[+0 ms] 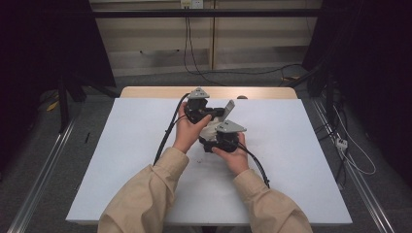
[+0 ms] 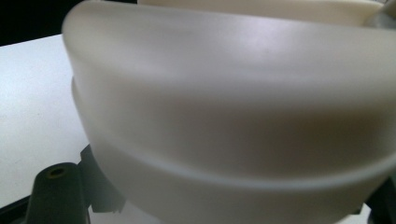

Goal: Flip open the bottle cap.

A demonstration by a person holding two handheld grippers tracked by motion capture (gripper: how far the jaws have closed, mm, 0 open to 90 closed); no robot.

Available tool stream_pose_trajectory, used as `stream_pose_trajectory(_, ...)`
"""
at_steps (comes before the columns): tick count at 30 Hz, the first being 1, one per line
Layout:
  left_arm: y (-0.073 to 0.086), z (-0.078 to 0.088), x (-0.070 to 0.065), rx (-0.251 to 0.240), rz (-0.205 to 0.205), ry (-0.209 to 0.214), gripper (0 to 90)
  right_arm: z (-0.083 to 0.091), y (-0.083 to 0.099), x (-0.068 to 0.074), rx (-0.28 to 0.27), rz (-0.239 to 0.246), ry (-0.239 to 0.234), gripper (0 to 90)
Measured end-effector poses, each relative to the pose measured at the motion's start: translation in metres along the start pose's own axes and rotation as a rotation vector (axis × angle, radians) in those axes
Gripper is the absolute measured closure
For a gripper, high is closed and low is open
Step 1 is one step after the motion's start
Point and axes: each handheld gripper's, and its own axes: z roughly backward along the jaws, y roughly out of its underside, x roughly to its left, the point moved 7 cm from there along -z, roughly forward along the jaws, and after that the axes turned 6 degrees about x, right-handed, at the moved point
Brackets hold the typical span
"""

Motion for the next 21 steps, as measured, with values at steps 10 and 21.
stream_pose_trajectory(10,0.0016,-0.0044,0.0011,0.009,-0.001,0.001,89.4,0.0001,0.0001,-0.0006,0.0,-0.006,-0.002,18.6)
stream_pose_trajectory(21,0.001,-0.0051,0.002,-0.001,0.008,0.008,90.0,0.0002,0.0003,-0.0011,0.002,-0.006,-0.009,18.6)
